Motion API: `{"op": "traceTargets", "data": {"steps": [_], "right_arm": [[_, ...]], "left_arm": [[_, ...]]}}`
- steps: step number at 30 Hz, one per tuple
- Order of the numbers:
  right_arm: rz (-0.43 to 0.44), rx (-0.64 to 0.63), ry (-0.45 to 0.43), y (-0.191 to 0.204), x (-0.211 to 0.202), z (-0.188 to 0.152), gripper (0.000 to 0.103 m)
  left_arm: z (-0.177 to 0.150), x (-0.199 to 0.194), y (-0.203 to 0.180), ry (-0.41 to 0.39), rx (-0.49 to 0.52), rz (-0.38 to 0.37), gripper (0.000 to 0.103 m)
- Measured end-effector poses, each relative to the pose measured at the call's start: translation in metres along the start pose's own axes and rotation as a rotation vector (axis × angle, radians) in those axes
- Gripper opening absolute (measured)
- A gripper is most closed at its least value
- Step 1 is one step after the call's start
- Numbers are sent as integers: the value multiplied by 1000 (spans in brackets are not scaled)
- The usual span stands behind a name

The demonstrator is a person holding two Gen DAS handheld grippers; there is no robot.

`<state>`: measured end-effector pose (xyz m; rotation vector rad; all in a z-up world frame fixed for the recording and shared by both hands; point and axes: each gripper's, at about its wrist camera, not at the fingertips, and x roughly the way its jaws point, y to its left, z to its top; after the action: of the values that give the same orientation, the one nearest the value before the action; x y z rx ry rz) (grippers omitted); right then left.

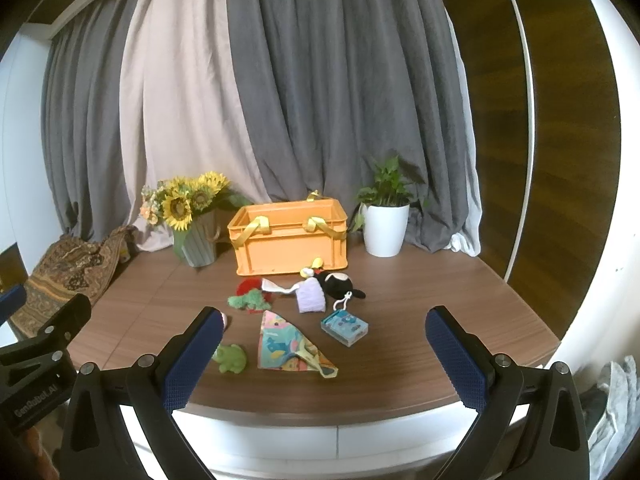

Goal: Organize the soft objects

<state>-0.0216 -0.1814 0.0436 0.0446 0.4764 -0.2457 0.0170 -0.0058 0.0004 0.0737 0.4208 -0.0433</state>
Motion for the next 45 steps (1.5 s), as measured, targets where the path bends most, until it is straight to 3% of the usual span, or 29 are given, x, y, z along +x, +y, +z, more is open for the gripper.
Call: {"op": "traceTargets", "data": {"steps": [10,19,26,31,38,45], "right_arm": [[27,7,92,3,47,-11,103],[72,13,202,15,124,-20,102],[64,-26,280,26,181,-27,100],[49,-35,330,28,214,-33,97],[96,-68,411,27,255,-43,92],[199,-125,472,21,288,-57,86]], "left_arm": [[-20,52,-2,77,20,-49,103],[-26,129,-10,132,80,-140,103],[-39,185,-16,230,112,-246,103],[-49,217,-25,311,98,-279,97],[-65,241,-38,385,65,-255,91],[-83,257,-50,456,-6,-210,85]]}}
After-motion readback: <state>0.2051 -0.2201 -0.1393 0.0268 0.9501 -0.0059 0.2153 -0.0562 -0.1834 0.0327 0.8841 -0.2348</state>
